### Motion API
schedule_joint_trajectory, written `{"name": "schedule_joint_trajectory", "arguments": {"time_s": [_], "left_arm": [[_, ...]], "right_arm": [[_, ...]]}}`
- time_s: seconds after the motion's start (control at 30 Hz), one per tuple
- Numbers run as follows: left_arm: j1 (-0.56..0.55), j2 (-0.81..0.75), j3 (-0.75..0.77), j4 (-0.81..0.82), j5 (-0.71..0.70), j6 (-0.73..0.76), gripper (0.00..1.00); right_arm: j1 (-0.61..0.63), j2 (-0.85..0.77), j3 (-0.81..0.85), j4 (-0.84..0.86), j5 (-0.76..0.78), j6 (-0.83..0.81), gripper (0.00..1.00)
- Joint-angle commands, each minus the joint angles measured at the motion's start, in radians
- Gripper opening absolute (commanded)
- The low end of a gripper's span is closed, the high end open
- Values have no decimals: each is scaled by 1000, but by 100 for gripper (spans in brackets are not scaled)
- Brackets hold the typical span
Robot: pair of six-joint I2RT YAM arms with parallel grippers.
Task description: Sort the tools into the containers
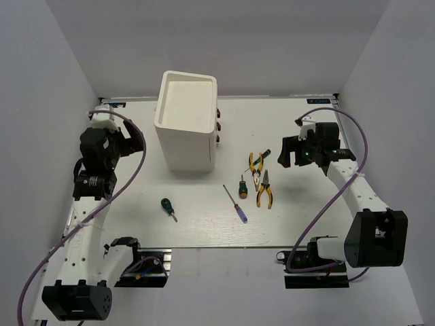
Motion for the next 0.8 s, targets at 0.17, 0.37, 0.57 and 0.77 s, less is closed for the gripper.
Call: {"name": "schedule_joint_trajectory", "arguments": {"time_s": [0.17,0.37,0.57,0.77], "left_arm": [[-4,135,218,-24,205,65,35],[-15,237,297,20,243,65,3],[-15,431,375,77,297,24,99],[-24,551,455,86,308,24,99]], "right_arm": [[-2,49,54,-85,-362,-280,83],[11,136,149,-70,-574,-356,0],[51,340,308,192,-870,-409,90],[149,634,622,282,-865,-463,90]]}}
